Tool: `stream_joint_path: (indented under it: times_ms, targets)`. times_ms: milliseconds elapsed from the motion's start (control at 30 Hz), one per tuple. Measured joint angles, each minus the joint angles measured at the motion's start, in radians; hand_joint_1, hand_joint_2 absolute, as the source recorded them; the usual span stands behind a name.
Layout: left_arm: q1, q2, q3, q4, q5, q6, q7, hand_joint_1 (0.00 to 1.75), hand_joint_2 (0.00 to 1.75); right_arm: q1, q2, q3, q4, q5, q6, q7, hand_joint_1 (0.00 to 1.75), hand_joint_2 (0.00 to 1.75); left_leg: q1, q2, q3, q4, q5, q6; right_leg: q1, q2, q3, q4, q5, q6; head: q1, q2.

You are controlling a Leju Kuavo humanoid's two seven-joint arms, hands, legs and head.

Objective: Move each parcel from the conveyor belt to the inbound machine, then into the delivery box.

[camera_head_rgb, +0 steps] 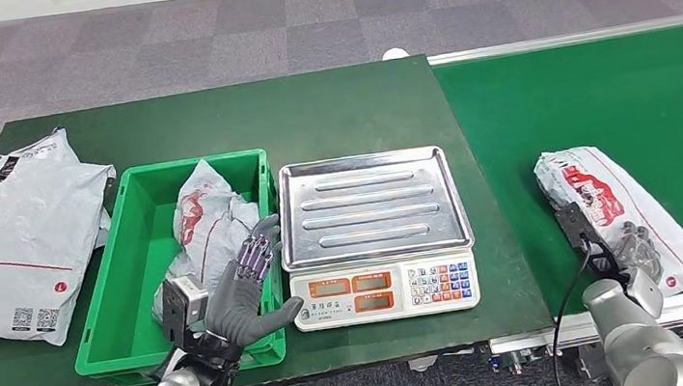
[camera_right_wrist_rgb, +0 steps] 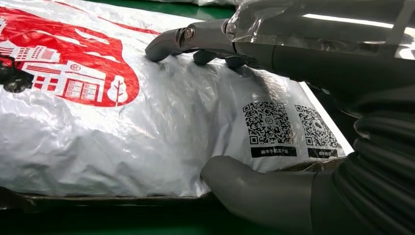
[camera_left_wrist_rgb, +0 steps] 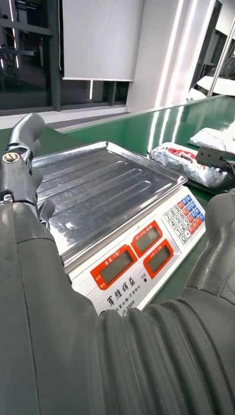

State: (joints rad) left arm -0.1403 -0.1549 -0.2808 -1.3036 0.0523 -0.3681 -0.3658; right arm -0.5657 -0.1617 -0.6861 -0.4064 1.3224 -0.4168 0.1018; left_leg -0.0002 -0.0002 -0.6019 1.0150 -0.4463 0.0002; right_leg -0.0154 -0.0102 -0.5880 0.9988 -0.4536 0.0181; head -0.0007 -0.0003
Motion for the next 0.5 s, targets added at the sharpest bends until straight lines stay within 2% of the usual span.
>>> stream_joint_path:
  times_ms: [33, 67, 167, 200, 500]
  targets:
    - [0.000, 0.000, 0.000, 0.000, 0.000, 0.000, 0.000, 0.00, 1.75, -0.001, 0.000, -0.001, 0.002, -0.003, 0.004, -0.001, 0.00, 1.75, 0.000, 0.000, 0.000, 0.000, 0.000, 0.000, 0.000, 0.000, 0.000, 0.000, 0.000, 0.000, 0.000, 0.000]
    - [0.000, 0.000, 0.000, 0.001, 0.000, 0.000, 0.000, 0.00, 1.75, -0.002, -0.001, -0.002, 0.003, -0.005, 0.007, -0.002, 0.24, 1.75, 0.000, 0.000, 0.000, 0.000, 0.000, 0.000, 0.000, 0.000, 0.000, 0.000, 0.000, 0.000, 0.000, 0.000]
    - [0.000, 0.000, 0.000, 0.002, 0.000, 0.000, 0.000, 0.00, 1.75, -0.005, -0.001, -0.005, 0.008, -0.012, 0.014, -0.006, 1.55, 1.75, 0.000, 0.000, 0.000, 0.000, 0.000, 0.000, 0.000, 0.000, 0.000, 0.000, 0.000, 0.000, 0.000, 0.000]
    - [0.000, 0.000, 0.000, 0.002, 0.000, 0.000, 0.000, 0.00, 1.75, -0.006, -0.001, -0.006, 0.009, -0.014, 0.016, -0.009, 1.75, 1.75, 0.000, 0.000, 0.000, 0.000, 0.000, 0.000, 0.000, 0.000, 0.000, 0.000, 0.000, 0.000, 0.000, 0.000]
    - [0.000, 0.000, 0.000, 0.002, -0.001, 0.000, 0.000, 0.00, 1.75, -0.017, -0.006, -0.014, 0.014, -0.046, 0.033, -0.046, 1.75, 1.75, 0.000, 0.000, 0.001, 0.000, 0.000, 0.000, 0.000, 0.000, 0.000, 0.000, 0.000, 0.000, 0.000, 0.000]
